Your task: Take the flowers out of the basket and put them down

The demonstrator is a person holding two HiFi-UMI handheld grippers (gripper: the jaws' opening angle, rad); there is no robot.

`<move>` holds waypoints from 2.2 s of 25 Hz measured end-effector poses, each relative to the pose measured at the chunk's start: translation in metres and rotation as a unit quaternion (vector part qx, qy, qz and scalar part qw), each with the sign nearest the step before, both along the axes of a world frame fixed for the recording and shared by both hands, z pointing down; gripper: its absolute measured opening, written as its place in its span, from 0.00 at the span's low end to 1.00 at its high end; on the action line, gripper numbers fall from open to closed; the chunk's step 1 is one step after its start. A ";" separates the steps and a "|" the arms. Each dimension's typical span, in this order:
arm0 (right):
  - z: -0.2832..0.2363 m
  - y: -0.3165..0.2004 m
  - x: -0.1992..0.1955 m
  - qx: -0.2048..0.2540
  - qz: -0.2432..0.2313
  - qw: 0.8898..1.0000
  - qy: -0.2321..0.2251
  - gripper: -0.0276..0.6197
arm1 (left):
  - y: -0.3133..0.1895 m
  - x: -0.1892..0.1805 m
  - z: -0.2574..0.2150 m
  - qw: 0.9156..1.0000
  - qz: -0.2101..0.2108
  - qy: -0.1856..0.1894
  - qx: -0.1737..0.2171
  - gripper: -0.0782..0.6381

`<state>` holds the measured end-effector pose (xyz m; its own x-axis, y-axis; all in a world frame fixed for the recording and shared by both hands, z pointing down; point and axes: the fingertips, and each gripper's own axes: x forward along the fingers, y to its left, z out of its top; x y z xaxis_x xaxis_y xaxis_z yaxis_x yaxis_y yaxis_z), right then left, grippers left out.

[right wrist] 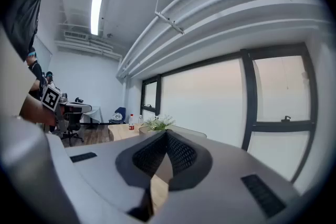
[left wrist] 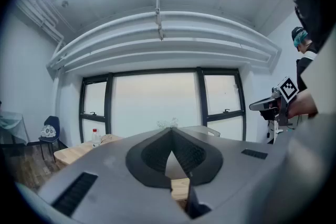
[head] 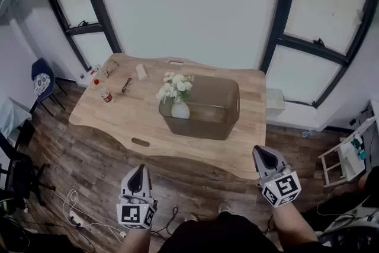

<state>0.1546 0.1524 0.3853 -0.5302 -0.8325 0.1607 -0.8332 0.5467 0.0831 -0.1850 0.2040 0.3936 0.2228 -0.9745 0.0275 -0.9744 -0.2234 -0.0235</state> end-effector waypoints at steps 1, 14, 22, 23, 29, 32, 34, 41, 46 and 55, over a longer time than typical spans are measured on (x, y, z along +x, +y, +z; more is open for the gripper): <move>-0.001 0.002 -0.004 -0.001 -0.001 1.000 0.002 0.08 | 0.001 -0.003 -0.001 1.000 0.000 0.000 0.002 0.12; -0.017 0.034 -0.073 0.005 -0.012 1.000 0.009 0.08 | 0.020 -0.057 0.017 1.000 0.015 0.026 0.000 0.12; -0.020 0.032 -0.093 0.008 -0.017 1.000 0.017 0.08 | 0.025 -0.067 0.030 0.999 0.025 0.025 -0.006 0.12; -0.019 0.028 -0.093 0.005 -0.019 1.000 0.018 0.08 | 0.023 -0.070 0.030 0.999 0.023 0.027 -0.004 0.12; -0.014 -0.013 -0.113 0.003 -0.030 1.000 -0.001 0.08 | 0.000 -0.091 0.027 1.000 0.003 0.017 -0.005 0.12; -0.014 -0.037 -0.127 0.004 -0.044 0.999 -0.014 0.08 | -0.017 -0.099 0.025 1.000 -0.002 0.009 -0.008 0.12; -0.017 -0.055 -0.133 0.008 -0.051 0.998 -0.022 0.08 | -0.031 -0.103 0.017 1.000 -0.005 0.000 -0.003 0.12; -0.017 -0.117 -0.127 0.008 -0.044 0.998 -0.052 0.08 | -0.098 -0.104 -0.004 1.000 -0.001 -0.024 0.004 0.12; -0.010 -0.153 -0.117 -0.006 -0.044 0.997 -0.059 0.08 | -0.142 -0.098 -0.017 0.999 0.002 -0.032 0.006 0.12; -0.021 -0.228 -0.099 0.008 -0.053 0.996 -0.068 0.08 | -0.226 -0.078 -0.022 0.999 0.005 -0.034 0.001 0.12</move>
